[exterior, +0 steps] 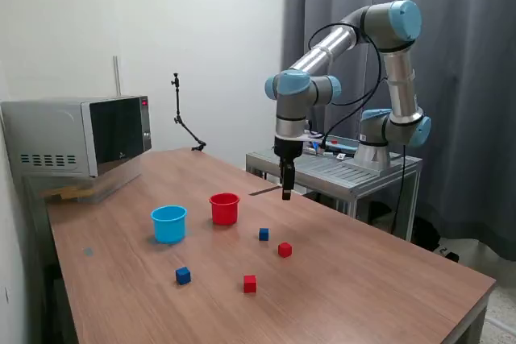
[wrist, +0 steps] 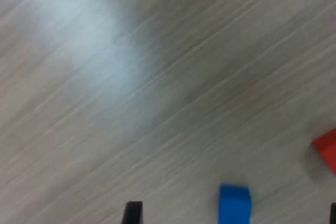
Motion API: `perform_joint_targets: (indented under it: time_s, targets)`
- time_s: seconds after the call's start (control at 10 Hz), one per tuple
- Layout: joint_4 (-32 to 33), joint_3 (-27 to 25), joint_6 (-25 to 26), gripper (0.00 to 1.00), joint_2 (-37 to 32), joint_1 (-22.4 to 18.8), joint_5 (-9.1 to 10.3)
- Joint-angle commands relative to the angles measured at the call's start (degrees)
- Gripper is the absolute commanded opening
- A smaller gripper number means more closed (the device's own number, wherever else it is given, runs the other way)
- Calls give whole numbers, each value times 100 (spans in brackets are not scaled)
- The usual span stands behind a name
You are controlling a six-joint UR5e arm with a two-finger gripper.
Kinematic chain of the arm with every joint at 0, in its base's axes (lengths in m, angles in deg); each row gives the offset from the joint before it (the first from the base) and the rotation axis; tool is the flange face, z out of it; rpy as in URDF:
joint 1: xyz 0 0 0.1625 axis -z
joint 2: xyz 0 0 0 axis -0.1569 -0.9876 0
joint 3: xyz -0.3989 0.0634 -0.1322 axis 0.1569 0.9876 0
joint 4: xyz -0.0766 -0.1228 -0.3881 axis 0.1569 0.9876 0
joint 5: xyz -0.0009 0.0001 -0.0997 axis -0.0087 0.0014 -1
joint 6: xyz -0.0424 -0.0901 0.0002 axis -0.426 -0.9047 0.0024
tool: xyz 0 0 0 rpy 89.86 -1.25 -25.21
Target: Place red objects in the red bin, and blue objects in the blue bin.
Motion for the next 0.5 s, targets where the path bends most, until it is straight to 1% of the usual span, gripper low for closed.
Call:
perform_joint_targets:
  time_s: [0.0,0.1,0.2,0.4]
  targets:
    - [298,97,-132,100,348,-127,12]
    - [413,175,-350,100,419,-127,47]
    - [431,237,-613,100,533,-119,212]
    - [562,238,-695,100,560,4,319]
